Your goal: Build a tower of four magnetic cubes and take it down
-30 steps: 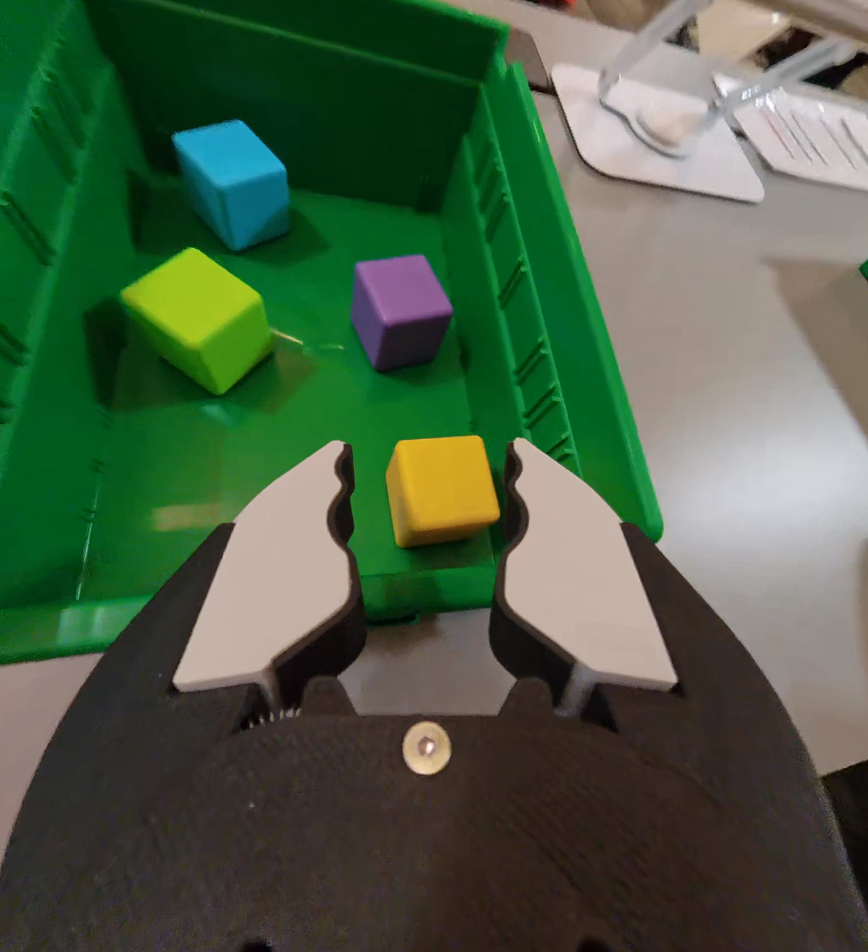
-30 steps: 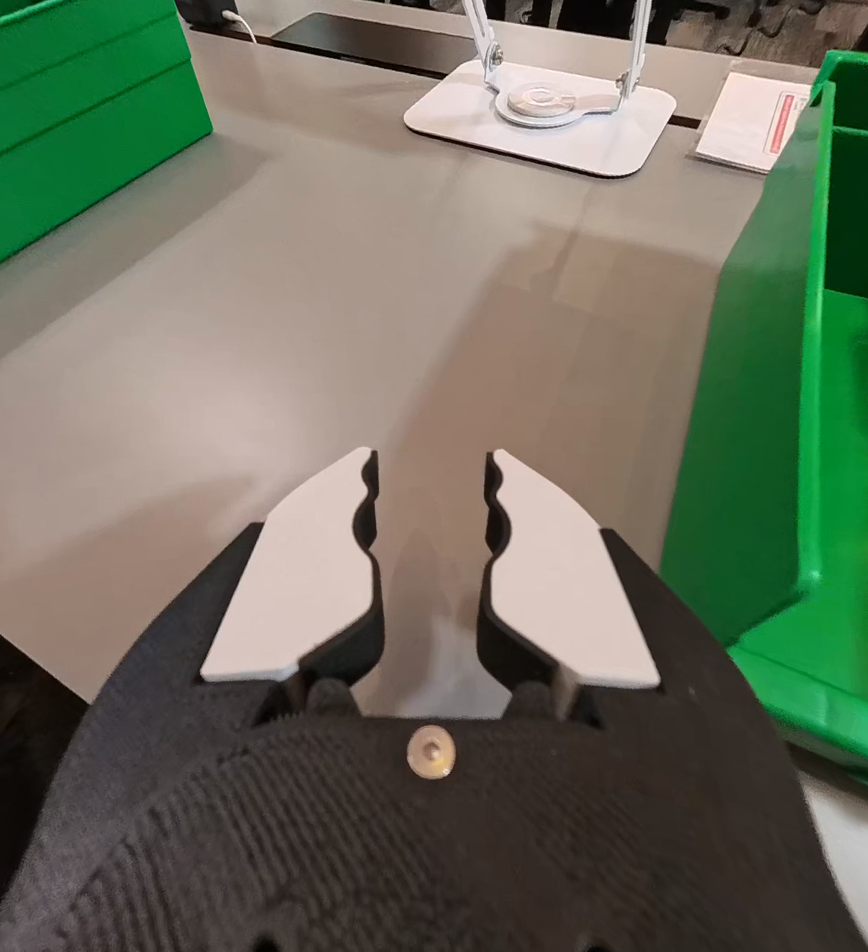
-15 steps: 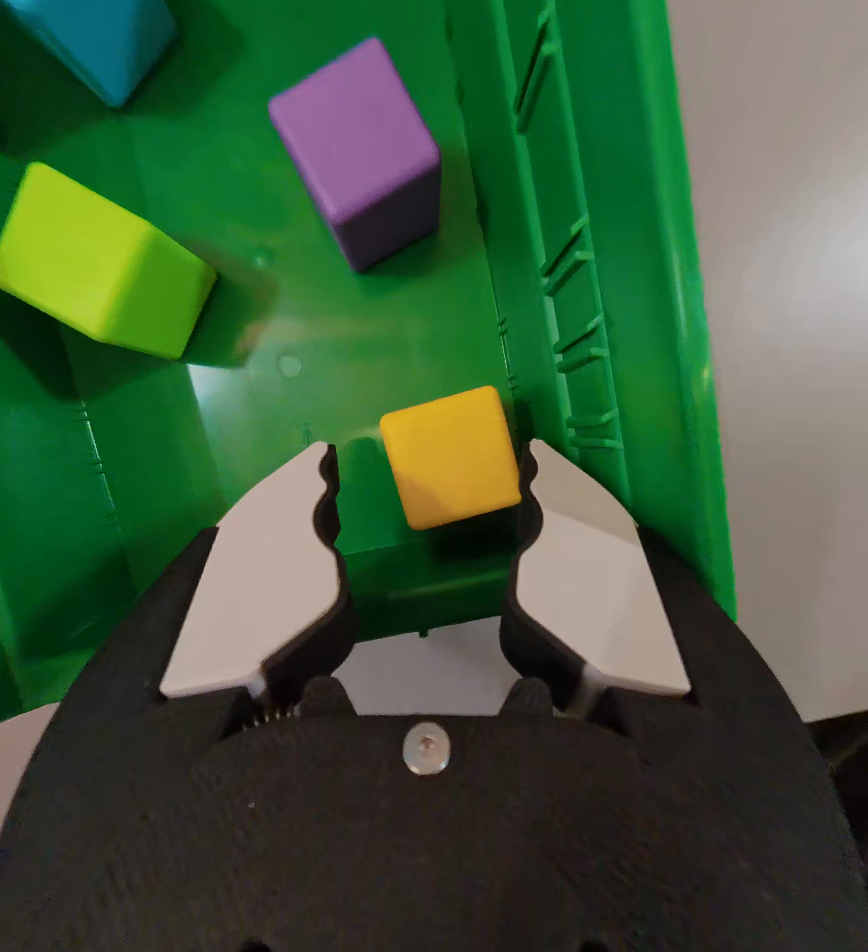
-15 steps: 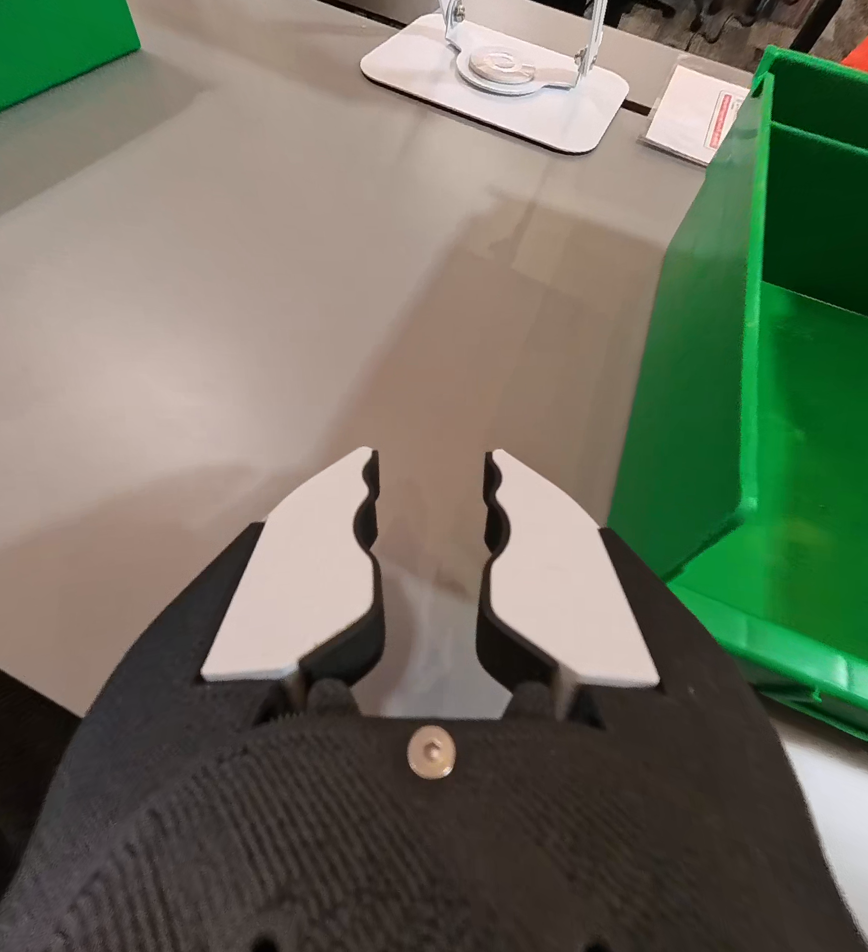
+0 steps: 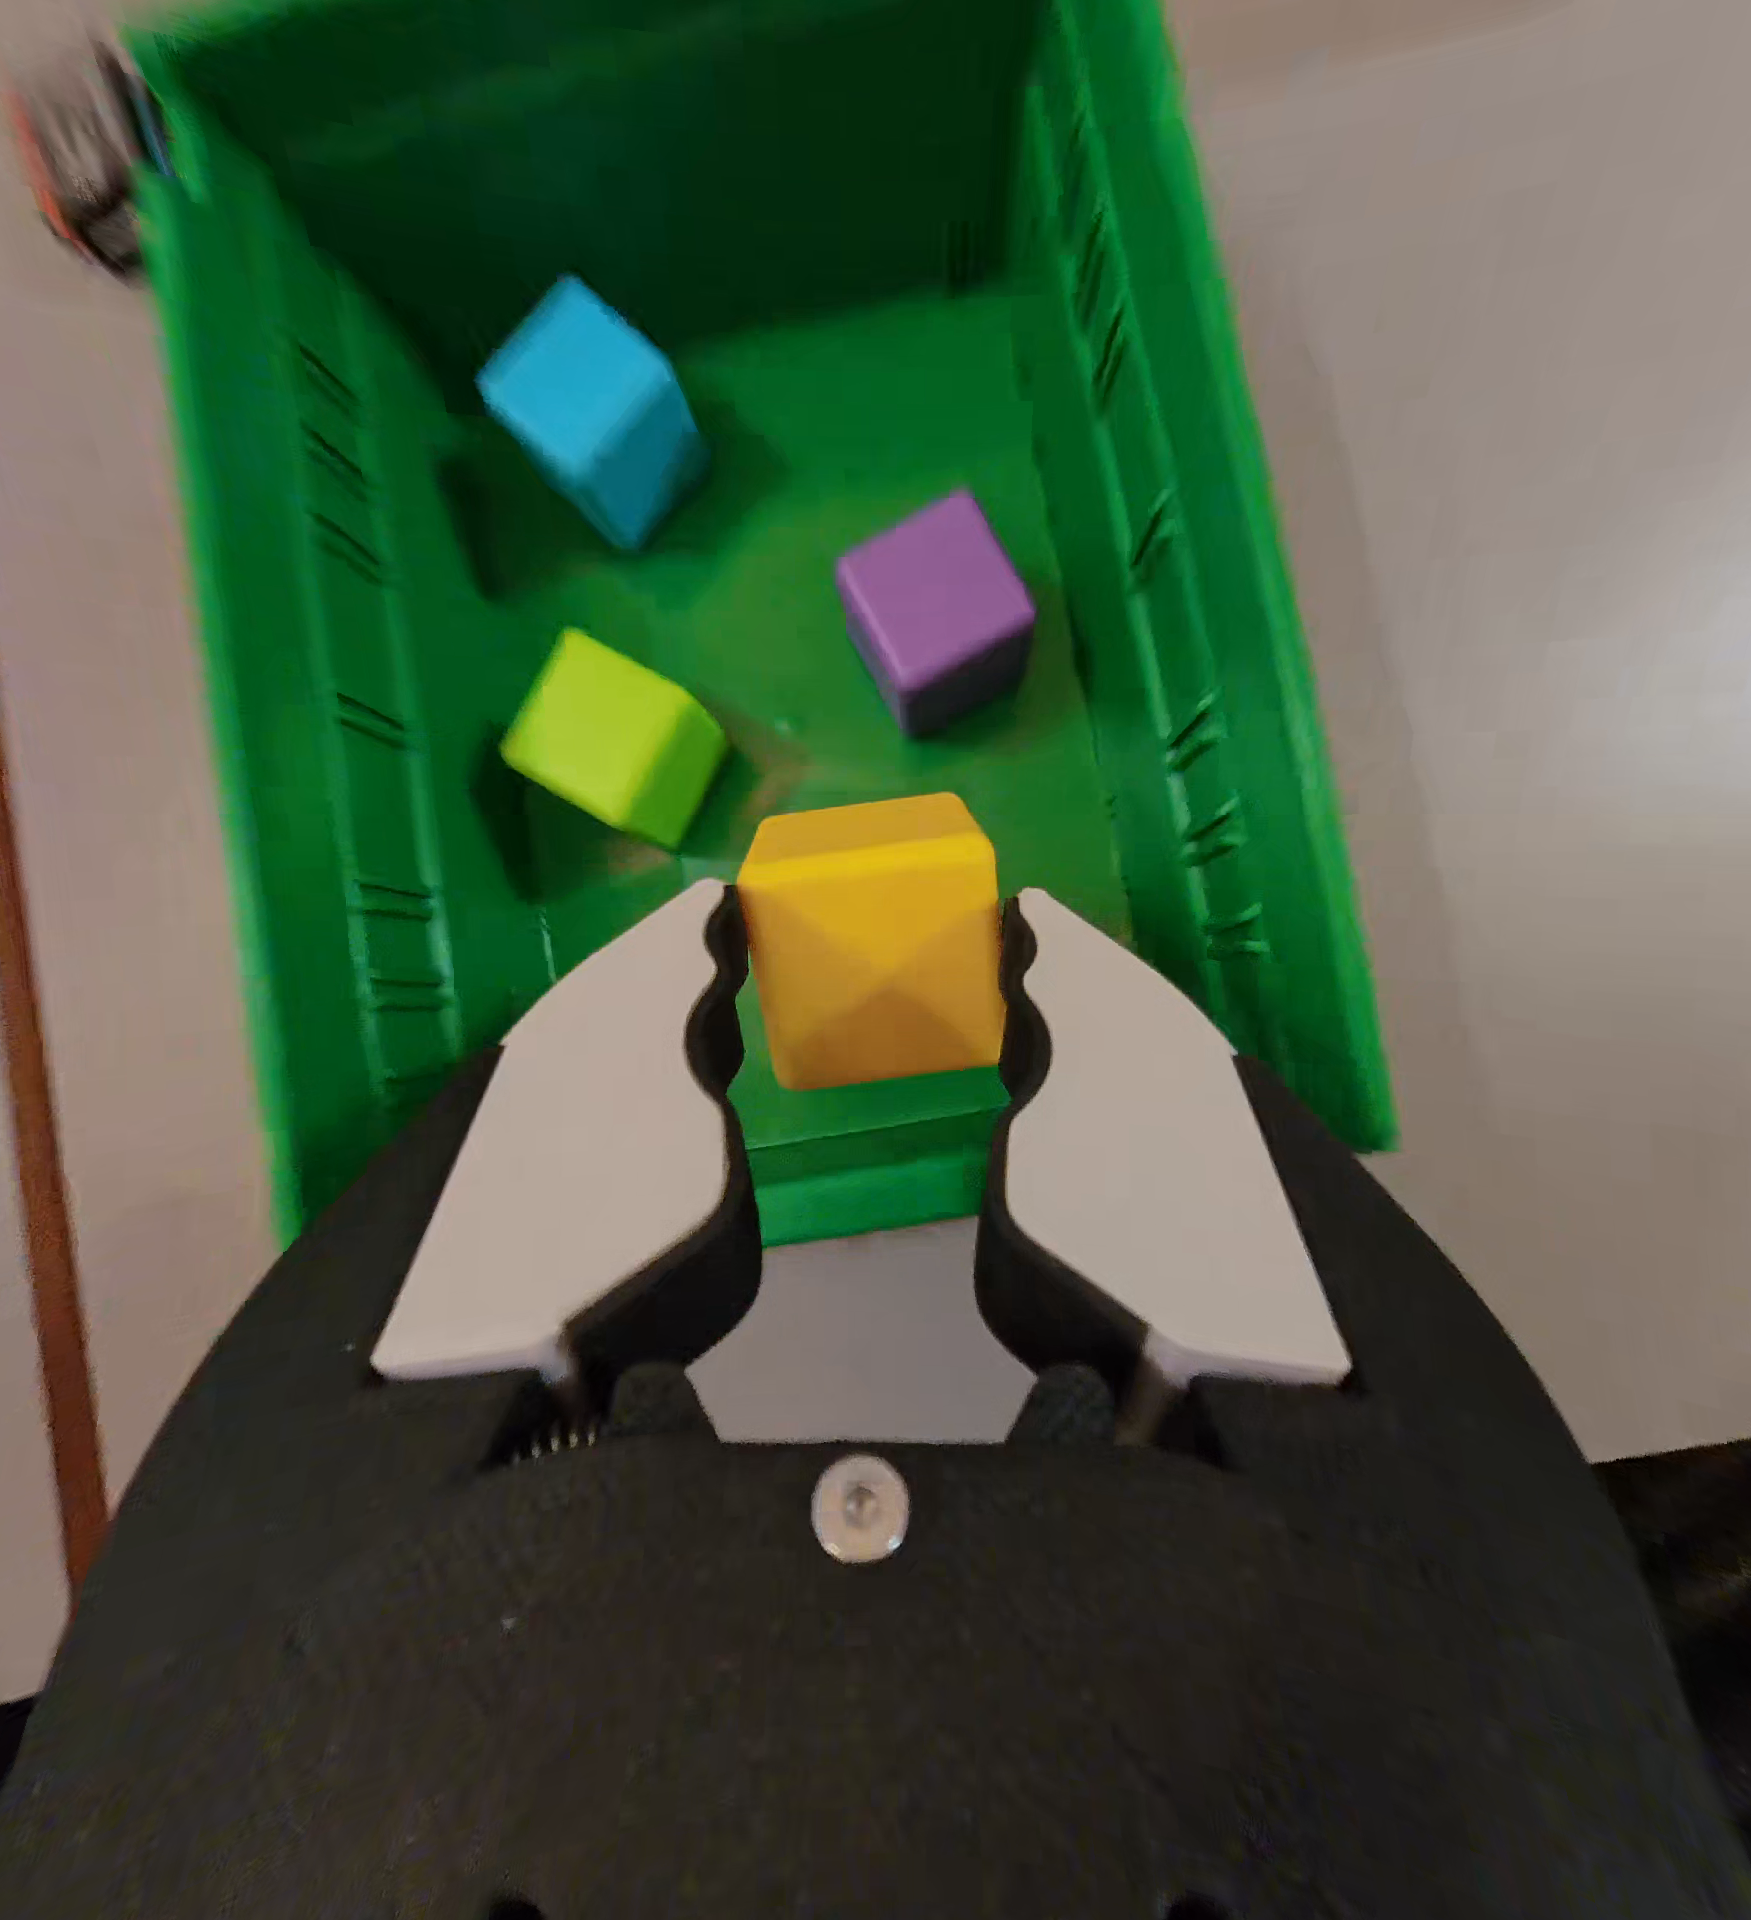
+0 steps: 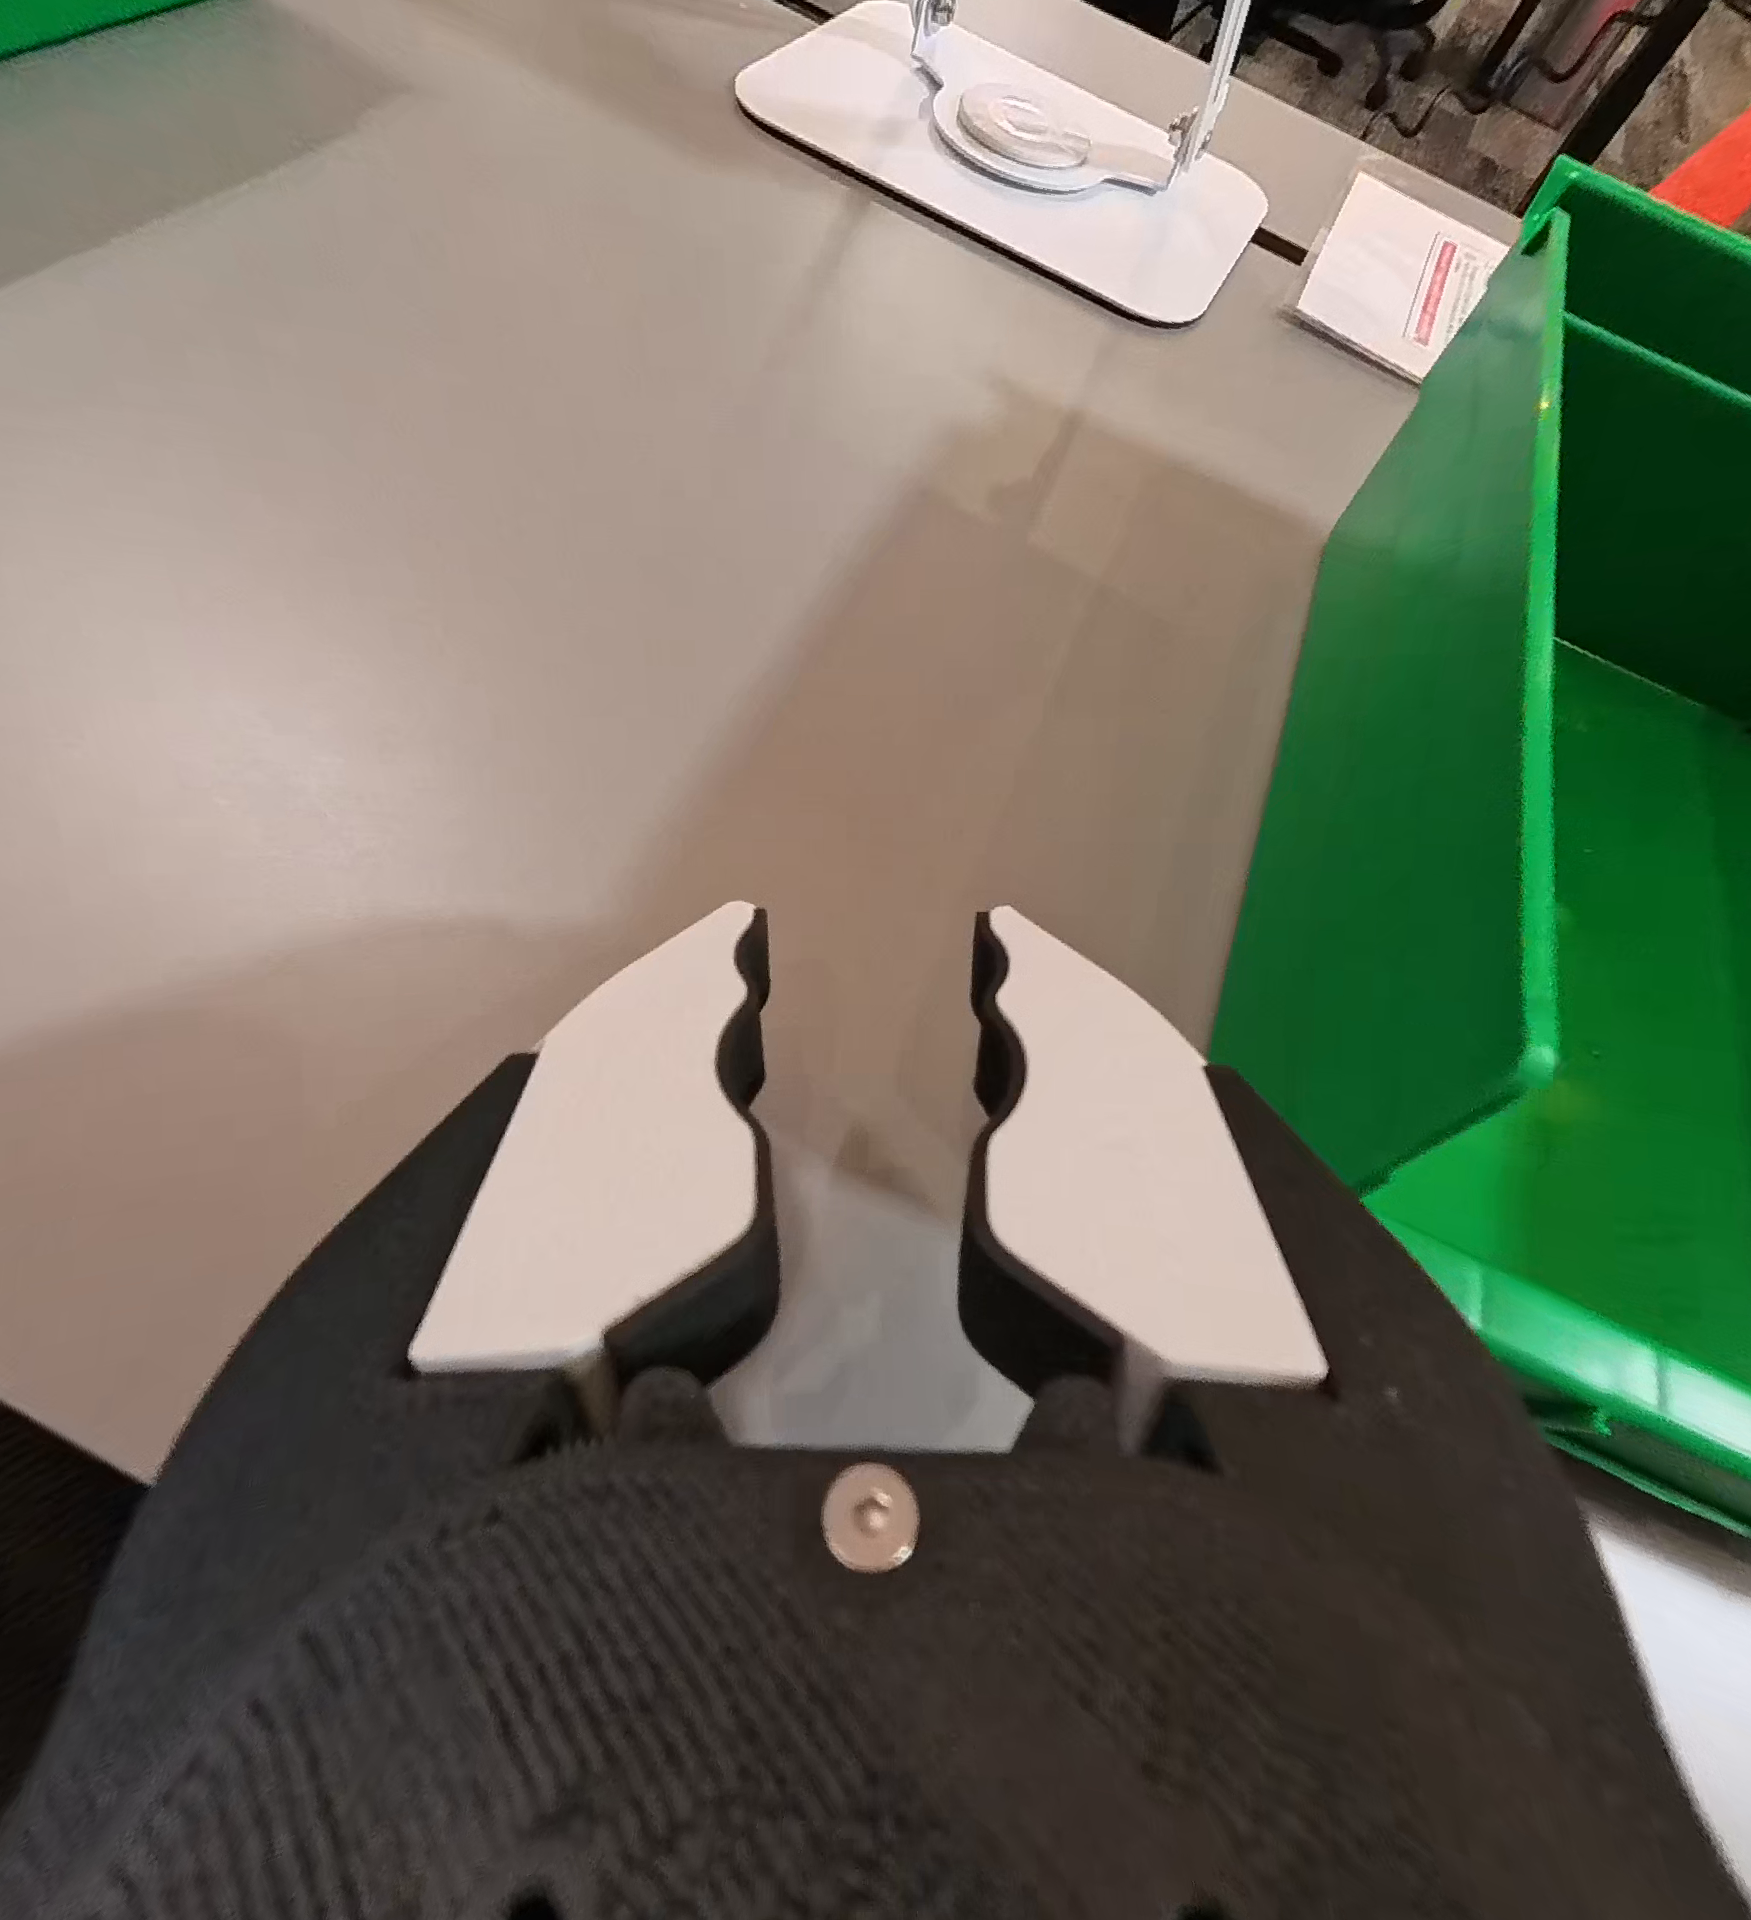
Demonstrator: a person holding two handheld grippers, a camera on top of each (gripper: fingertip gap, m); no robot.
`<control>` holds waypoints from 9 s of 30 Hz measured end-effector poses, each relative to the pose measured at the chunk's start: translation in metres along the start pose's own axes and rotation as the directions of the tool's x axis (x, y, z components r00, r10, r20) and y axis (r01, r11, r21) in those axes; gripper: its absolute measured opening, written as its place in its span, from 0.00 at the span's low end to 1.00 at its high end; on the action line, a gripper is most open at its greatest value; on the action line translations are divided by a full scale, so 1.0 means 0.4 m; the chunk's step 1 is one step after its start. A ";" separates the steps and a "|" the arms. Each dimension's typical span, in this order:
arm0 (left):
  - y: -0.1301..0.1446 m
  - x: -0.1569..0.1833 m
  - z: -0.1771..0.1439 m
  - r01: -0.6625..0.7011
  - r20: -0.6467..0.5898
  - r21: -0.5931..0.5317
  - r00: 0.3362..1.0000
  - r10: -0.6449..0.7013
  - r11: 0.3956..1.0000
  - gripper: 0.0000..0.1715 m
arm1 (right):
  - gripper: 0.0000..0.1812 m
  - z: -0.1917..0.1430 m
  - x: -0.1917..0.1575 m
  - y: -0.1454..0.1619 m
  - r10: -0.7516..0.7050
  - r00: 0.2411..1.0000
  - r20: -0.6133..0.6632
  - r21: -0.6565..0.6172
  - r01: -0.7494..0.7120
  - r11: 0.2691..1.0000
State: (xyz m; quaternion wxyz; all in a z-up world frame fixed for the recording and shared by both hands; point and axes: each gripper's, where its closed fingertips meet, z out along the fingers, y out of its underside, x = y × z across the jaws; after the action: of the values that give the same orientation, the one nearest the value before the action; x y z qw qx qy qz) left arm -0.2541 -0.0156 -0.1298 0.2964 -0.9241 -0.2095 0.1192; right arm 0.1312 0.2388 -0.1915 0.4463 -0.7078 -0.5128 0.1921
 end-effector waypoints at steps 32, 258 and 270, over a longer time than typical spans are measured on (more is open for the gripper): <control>-0.103 0.784 0.188 -0.904 -0.580 0.339 0.018 0.815 0.261 0.29 | 0.17 -0.075 0.039 0.068 0.040 0.995 -0.096 -0.027 -0.043 0.999; -0.219 -0.091 0.001 0.157 -0.114 0.070 0.982 -0.148 0.985 0.40 | 0.14 0.015 -0.086 -0.007 -0.298 0.955 -0.001 -0.007 0.298 0.955; -0.015 -0.172 0.226 0.218 0.167 -0.274 0.970 -0.177 0.937 0.41 | 0.15 0.021 -0.089 -0.015 -0.324 0.946 -0.001 0.004 0.324 0.946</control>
State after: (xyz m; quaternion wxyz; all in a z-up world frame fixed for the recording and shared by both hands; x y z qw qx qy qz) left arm -0.3480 0.0022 -0.1914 0.1528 -0.9211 -0.3368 0.1214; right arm 0.1076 0.2109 -0.1977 0.4736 -0.6131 -0.6214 0.1172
